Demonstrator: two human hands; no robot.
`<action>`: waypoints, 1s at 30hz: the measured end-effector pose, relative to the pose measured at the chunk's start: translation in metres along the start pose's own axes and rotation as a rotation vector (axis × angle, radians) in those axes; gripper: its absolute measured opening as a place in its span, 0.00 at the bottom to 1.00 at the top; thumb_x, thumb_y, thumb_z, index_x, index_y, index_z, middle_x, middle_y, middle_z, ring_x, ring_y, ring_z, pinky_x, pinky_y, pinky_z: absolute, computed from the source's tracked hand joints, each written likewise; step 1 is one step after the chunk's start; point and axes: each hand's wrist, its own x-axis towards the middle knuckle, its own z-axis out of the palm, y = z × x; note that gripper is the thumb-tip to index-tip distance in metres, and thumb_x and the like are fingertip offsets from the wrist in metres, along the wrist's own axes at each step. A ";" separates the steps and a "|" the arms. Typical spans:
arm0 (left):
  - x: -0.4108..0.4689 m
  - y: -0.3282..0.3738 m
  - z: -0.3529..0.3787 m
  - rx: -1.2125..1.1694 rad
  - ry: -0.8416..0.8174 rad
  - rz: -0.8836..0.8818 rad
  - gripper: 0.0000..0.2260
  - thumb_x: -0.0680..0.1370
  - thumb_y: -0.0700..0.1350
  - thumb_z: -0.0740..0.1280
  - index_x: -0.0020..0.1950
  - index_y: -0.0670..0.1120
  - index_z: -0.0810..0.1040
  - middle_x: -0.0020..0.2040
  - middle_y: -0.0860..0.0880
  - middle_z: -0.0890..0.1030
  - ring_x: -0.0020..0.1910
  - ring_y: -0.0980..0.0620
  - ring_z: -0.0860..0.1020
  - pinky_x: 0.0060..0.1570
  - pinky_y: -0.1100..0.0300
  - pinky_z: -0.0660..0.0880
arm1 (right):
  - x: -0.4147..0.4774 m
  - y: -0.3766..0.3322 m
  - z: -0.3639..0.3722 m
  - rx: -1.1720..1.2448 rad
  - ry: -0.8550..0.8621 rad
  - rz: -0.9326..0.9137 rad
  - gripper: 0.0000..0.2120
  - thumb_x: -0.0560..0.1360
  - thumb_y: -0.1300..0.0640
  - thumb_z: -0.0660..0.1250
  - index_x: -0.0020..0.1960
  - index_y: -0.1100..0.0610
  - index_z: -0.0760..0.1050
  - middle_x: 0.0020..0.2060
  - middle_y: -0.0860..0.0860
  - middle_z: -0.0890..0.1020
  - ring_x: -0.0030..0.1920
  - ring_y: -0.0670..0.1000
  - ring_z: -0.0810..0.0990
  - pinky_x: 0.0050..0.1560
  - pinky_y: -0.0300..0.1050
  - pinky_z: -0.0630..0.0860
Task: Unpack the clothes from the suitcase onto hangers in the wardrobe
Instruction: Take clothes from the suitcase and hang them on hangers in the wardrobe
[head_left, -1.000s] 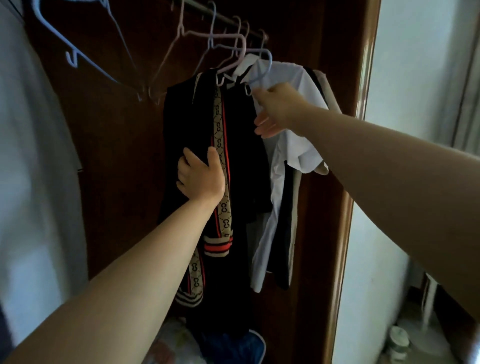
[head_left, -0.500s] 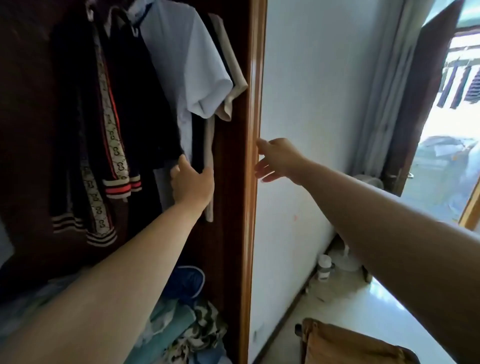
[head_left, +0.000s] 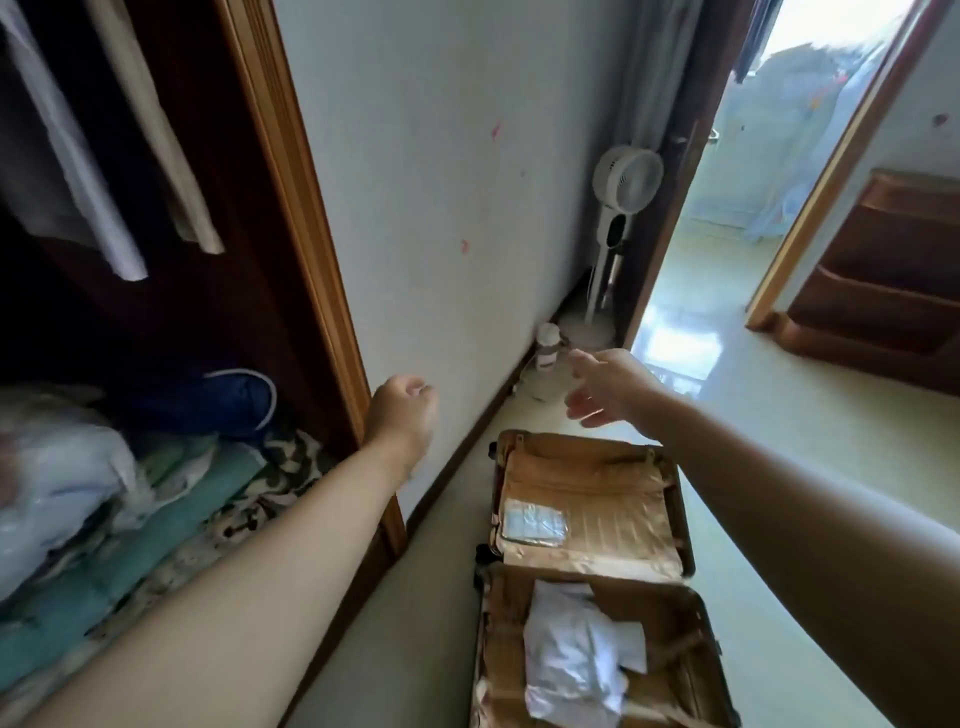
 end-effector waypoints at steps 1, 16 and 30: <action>0.000 -0.014 0.017 0.002 -0.025 -0.021 0.11 0.80 0.43 0.61 0.59 0.43 0.78 0.57 0.44 0.78 0.58 0.46 0.75 0.52 0.62 0.66 | 0.008 0.024 0.000 0.014 0.017 0.041 0.15 0.82 0.53 0.56 0.51 0.63 0.75 0.37 0.58 0.80 0.38 0.57 0.80 0.47 0.55 0.80; 0.016 -0.294 0.232 0.217 -0.350 -0.373 0.10 0.80 0.41 0.60 0.56 0.43 0.80 0.50 0.47 0.78 0.48 0.51 0.74 0.47 0.63 0.66 | 0.071 0.409 0.074 0.149 0.164 0.535 0.16 0.82 0.57 0.54 0.46 0.64 0.77 0.39 0.61 0.80 0.36 0.55 0.78 0.39 0.50 0.76; 0.031 -0.547 0.400 0.274 -0.555 -0.506 0.09 0.79 0.42 0.60 0.53 0.47 0.79 0.54 0.47 0.81 0.53 0.47 0.78 0.50 0.57 0.73 | 0.117 0.692 0.212 0.323 0.316 0.776 0.18 0.75 0.60 0.59 0.52 0.77 0.70 0.37 0.55 0.71 0.40 0.53 0.68 0.41 0.49 0.69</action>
